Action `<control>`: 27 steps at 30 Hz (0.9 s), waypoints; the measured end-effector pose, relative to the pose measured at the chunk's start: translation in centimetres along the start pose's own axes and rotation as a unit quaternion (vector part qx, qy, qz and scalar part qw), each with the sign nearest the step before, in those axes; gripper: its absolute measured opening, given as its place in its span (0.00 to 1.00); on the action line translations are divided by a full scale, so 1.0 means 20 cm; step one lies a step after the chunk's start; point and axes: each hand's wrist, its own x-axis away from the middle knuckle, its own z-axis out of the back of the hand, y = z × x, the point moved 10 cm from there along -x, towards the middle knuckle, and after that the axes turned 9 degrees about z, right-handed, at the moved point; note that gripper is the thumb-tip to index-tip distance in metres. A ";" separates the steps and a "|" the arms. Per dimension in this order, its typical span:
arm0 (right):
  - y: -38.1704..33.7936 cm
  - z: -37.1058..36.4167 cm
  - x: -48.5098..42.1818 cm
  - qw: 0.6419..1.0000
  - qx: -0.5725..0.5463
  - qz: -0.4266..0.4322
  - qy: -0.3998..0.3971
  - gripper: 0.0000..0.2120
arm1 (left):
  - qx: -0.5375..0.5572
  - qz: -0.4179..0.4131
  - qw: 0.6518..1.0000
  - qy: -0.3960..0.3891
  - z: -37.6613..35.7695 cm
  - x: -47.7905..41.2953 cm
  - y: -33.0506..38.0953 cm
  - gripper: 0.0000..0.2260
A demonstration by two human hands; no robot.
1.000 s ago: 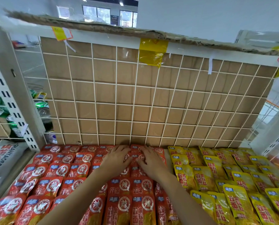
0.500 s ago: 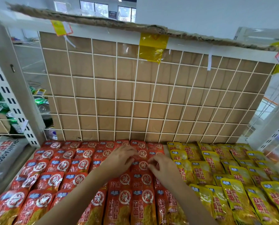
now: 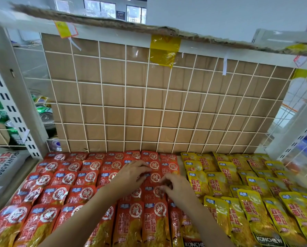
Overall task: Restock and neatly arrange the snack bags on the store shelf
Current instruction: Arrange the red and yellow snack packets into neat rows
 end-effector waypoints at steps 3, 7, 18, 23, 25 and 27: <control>0.00 0.00 0.00 1.000 -0.018 0.001 0.000 0.07 | -0.009 0.006 1.000 -0.003 -0.01 0.00 -0.01 0.17; 0.00 0.00 0.00 1.000 -0.022 -0.001 0.001 0.07 | -0.008 0.010 1.000 -0.003 -0.01 0.00 -0.01 0.17; 0.02 0.00 0.01 1.000 -0.025 -0.009 0.011 0.08 | 0.005 0.018 1.000 0.003 0.00 0.01 -0.01 0.17; 0.07 0.08 0.06 0.997 -0.051 -0.021 0.063 0.07 | 0.016 -0.004 1.000 0.001 0.03 0.04 0.10 0.17; 0.10 0.11 0.10 0.996 -0.047 -0.029 0.074 0.07 | 0.014 -0.039 0.999 -0.022 0.01 0.09 0.18 0.17; 0.14 0.14 0.13 0.995 -0.038 -0.039 0.079 0.06 | 0.016 -0.074 0.995 -0.063 -0.05 0.16 0.26 0.18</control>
